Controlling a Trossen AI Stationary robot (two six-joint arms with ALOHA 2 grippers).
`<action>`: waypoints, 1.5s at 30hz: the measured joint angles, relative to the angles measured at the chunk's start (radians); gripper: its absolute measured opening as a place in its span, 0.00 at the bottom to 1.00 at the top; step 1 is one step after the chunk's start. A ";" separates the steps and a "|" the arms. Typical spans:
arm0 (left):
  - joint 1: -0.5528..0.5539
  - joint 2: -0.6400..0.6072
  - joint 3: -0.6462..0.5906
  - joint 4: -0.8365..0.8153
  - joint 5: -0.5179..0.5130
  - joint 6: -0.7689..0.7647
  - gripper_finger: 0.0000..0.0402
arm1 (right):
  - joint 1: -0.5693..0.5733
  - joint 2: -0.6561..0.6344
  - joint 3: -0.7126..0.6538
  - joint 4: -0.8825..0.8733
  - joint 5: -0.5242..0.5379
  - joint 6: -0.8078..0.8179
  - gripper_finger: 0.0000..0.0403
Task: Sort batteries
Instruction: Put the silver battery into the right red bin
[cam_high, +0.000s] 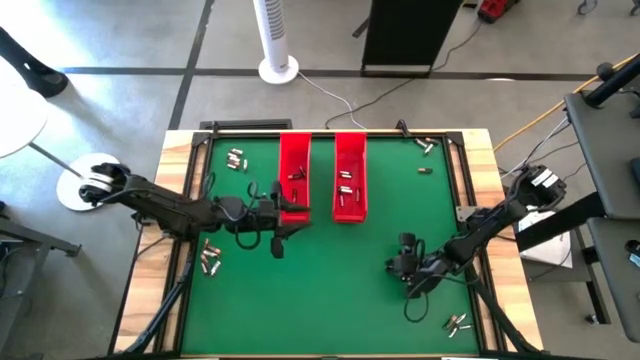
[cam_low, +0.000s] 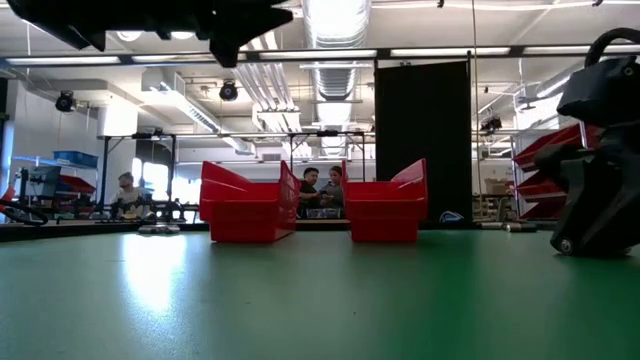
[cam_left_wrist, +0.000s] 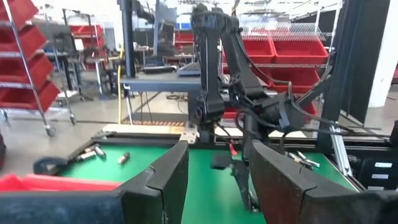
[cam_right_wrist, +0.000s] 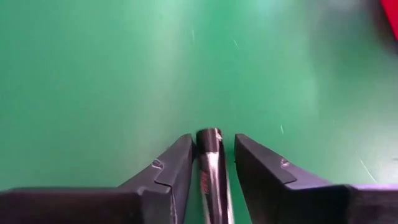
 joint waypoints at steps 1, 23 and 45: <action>0.000 0.018 0.000 0.017 0.000 -0.014 0.37 | 0.000 -0.009 -0.013 0.004 -0.001 -0.006 0.30; 0.019 0.103 0.000 0.225 -0.008 0.043 0.37 | 0.000 0.059 -0.268 0.611 -0.024 -0.090 0.26; 0.009 0.000 -0.013 0.198 -0.482 0.246 0.37 | -0.033 0.088 -0.225 0.563 -0.057 -0.047 0.13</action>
